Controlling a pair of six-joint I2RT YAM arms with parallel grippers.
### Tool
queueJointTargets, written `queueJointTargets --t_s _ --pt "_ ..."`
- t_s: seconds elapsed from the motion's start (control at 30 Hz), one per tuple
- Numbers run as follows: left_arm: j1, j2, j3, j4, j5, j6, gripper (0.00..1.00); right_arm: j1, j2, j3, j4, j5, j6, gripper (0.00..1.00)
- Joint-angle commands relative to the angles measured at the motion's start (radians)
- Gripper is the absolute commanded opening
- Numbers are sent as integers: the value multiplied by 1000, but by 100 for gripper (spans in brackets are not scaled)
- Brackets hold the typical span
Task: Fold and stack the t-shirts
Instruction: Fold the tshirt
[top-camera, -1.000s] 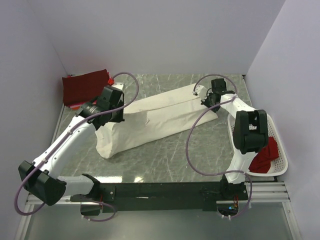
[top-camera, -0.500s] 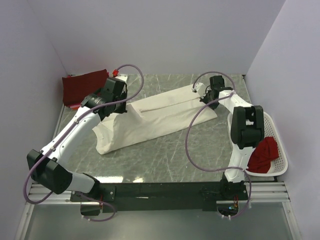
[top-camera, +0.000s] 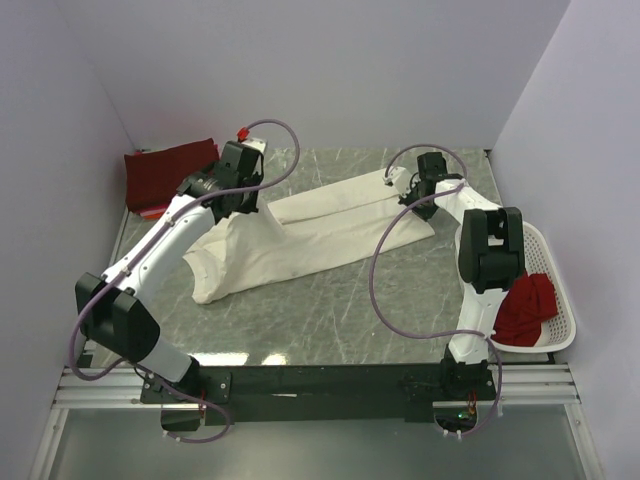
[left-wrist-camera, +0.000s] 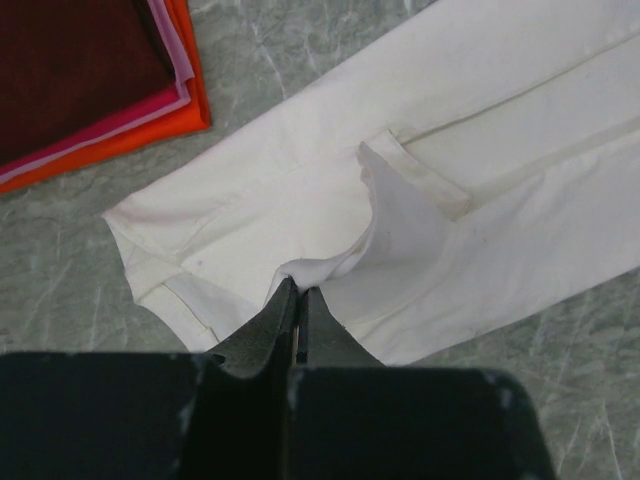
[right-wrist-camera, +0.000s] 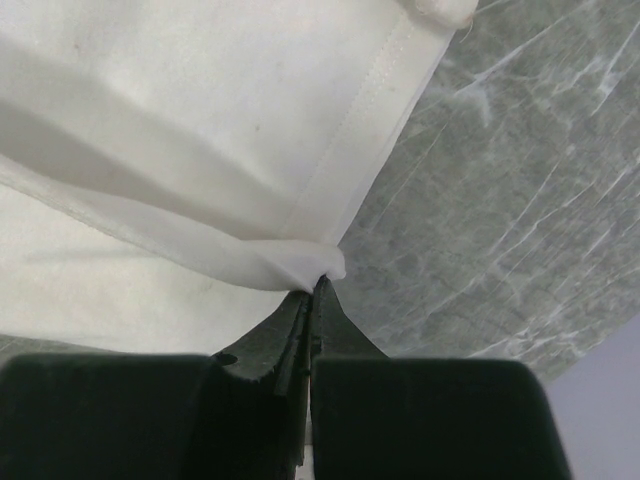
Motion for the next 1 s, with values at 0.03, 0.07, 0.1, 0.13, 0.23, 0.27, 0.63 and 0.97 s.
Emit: queueJointTargets --t_s 0.03,0.07,0.1,0.13,0.23,0.27,0.63,0.97 --pt "4 22 76 28 -52 58 0 -7 15 42 2 15 15 0" --pt "4 23 76 31 -52 62 0 -9 18 43 -1 15 15 0" --pt "4 25 77 34 -44 72 0 -7 20 43 -1 15 17 0" --pt "4 26 77 39 -41 76 0 -7 18 45 -3 14 18 0" --pt "6 32 71 47 -44 90 0 -7 20 45 -3 12 18 0" --pt "6 32 71 48 -44 95 0 -7 18 45 -3 12 20 0" --pt "27 52 51 91 -21 125 0 -7 13 34 -1 15 24 0" --pt "89 94 -5 136 28 125 0 -7 15 34 3 11 32 0"
